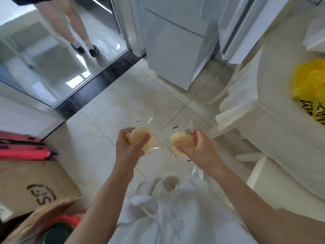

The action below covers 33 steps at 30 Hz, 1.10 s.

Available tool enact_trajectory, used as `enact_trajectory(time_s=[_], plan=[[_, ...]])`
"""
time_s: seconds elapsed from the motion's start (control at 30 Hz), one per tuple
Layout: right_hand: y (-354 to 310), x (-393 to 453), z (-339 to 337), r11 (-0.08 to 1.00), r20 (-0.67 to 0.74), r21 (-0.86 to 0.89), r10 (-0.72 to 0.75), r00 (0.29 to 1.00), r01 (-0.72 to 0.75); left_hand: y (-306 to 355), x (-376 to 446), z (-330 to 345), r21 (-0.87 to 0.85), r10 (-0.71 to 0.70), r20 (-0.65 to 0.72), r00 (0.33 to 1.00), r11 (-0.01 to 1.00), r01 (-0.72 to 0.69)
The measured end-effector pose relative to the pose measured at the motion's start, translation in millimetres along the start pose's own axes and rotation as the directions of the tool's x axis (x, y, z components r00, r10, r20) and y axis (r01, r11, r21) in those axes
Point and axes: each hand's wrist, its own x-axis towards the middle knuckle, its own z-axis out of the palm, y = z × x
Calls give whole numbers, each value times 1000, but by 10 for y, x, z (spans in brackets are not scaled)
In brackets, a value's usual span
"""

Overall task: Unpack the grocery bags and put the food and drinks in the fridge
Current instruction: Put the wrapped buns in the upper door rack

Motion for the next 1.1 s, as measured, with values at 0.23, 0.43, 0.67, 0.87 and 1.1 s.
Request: enact_trajectory(time_s=[0.23, 0.43, 0.67, 0.87, 1.1], plan=[[-550, 302, 392, 998, 35, -51, -44, 998, 45, 258, 535, -435, -54, -1, -33, 999, 999, -1], [-924, 848, 471, 999, 34, -12, -45, 998, 46, 618, 1044, -420, -62, 10, -37, 999, 998, -12], [-1595, 1718, 453, 999, 21, 8, -45, 999, 45, 1310, 1885, -234, -45, 16, -11, 1000, 999, -16], [-2202, 2355, 357, 999, 12, 25, -34, 999, 34, 1898, 2596, -34, -18, 58, 36, 998, 998, -58], [-2717, 2954, 477, 998, -86, 56, 24, 996, -20, 2393, 3434, 25, 65, 99, 152, 983, 992, -110]])
